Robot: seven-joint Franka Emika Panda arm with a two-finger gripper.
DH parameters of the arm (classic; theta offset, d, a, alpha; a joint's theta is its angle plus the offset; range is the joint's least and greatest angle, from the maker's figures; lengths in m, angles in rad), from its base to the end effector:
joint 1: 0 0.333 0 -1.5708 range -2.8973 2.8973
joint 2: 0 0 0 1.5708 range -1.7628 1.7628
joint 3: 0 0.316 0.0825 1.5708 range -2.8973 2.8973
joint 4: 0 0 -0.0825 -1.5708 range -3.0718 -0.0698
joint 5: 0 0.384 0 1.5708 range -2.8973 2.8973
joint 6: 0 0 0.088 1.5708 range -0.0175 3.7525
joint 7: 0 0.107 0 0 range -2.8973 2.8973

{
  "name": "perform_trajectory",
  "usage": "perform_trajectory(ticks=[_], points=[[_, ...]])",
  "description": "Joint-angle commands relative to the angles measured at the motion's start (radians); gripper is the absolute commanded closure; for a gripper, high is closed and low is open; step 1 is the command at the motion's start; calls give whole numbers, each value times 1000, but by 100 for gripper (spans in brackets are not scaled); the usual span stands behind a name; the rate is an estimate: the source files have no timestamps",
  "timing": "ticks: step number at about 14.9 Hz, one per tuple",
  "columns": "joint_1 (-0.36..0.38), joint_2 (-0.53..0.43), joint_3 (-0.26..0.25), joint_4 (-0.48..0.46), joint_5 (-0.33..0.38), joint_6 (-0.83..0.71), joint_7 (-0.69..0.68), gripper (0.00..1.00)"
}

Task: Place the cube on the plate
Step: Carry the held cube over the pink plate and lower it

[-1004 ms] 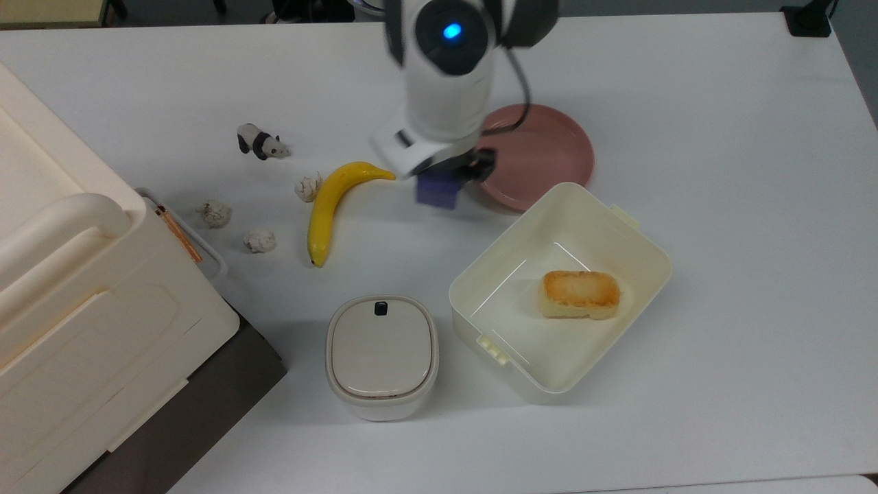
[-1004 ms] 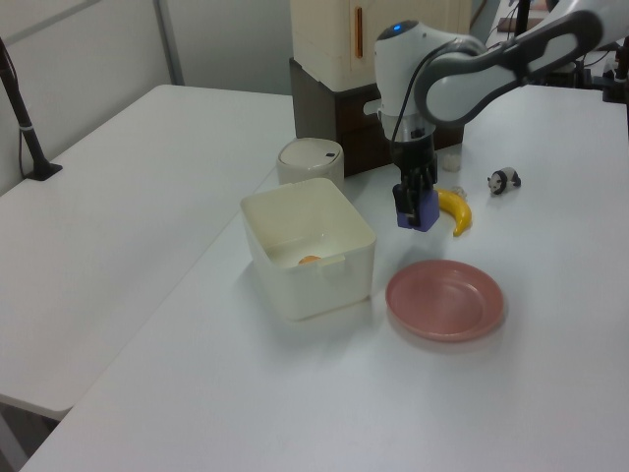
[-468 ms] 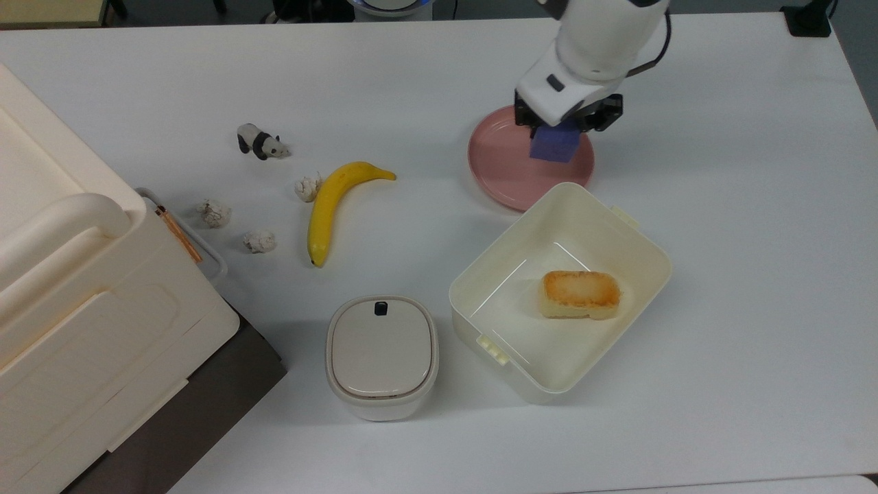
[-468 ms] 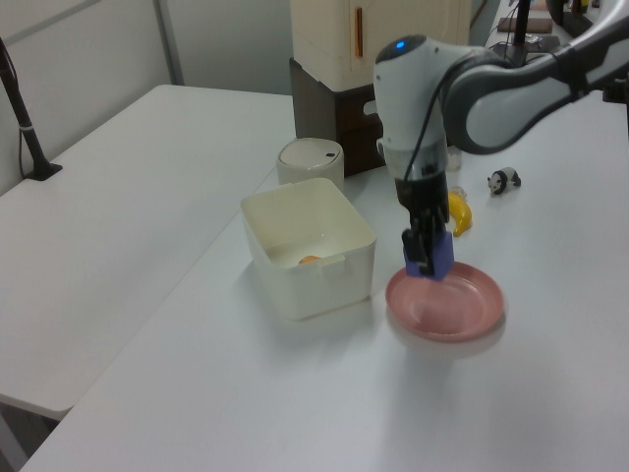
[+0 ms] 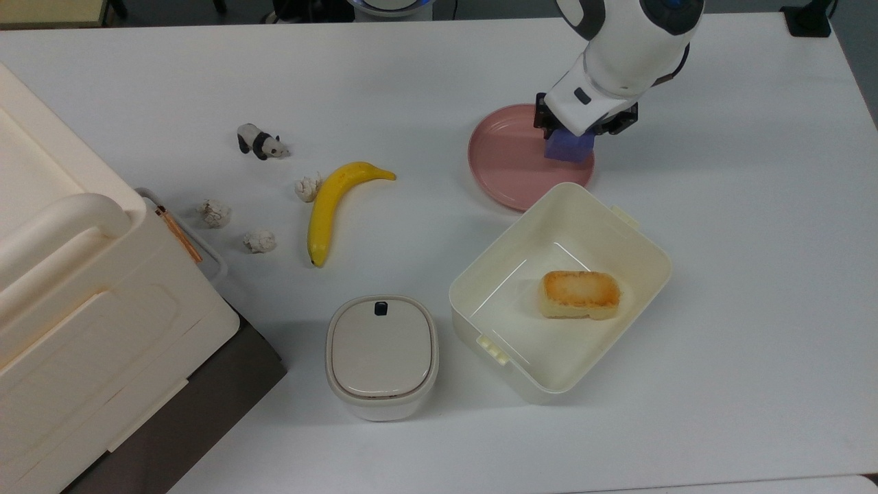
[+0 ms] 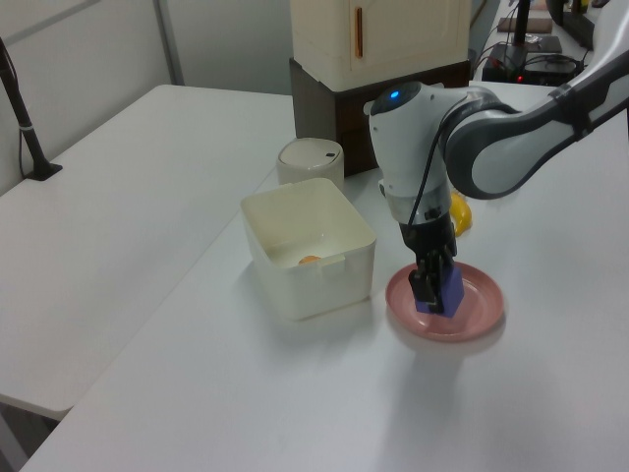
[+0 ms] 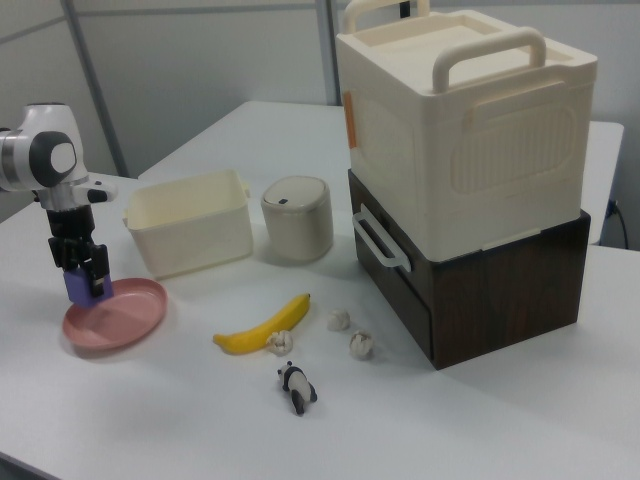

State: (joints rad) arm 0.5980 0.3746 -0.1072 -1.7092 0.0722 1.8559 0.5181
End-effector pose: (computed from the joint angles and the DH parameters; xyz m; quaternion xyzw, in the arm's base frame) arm 0.5495 0.3064 0.3574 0.9932 -0.0261 -0.1049 0.0426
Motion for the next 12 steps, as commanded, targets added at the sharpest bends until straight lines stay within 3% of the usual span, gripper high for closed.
perform_trajectory(ticks=[1, 3, 12], points=[[5, -10, -15, -13, 20, 31, 16, 23], [-13, -10, -15, -15, 20, 26, 16, 16], [-103, -43, -25, 7, 18, 14, 8, 3]])
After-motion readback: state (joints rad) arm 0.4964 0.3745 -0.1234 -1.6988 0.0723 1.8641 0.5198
